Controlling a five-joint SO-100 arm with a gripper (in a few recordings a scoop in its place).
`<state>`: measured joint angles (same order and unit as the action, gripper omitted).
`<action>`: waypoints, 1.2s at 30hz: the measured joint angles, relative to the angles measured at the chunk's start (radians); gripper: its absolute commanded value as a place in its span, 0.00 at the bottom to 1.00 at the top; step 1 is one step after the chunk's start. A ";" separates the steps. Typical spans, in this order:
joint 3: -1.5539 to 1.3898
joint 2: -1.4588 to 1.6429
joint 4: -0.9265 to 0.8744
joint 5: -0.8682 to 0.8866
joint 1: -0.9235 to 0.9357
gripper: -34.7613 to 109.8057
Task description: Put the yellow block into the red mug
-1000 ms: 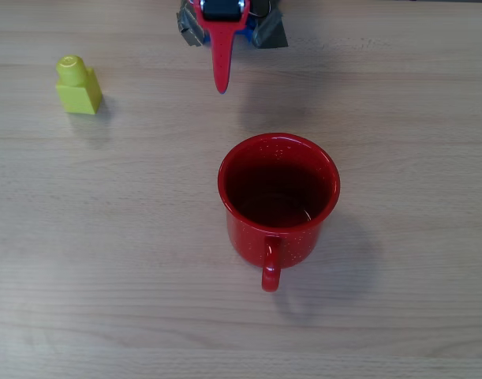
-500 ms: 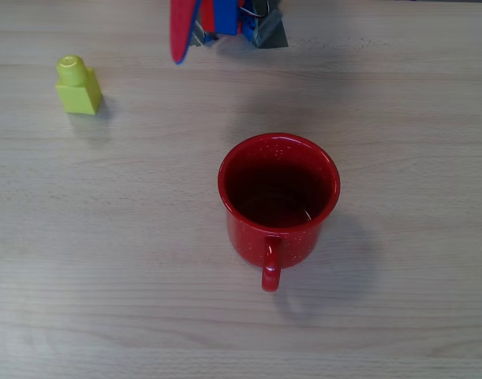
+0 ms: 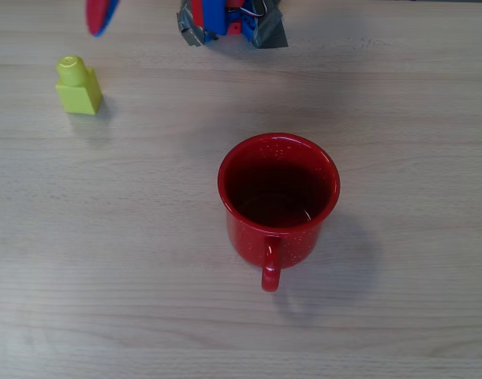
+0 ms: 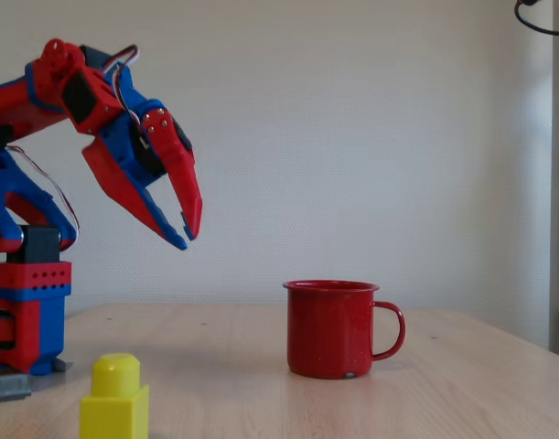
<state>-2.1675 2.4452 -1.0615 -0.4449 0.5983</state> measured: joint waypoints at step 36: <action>0.531 -0.600 -0.549 -0.503 0.380 0.24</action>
<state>-1.6368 1.8454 -1.6107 -0.9480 0.9787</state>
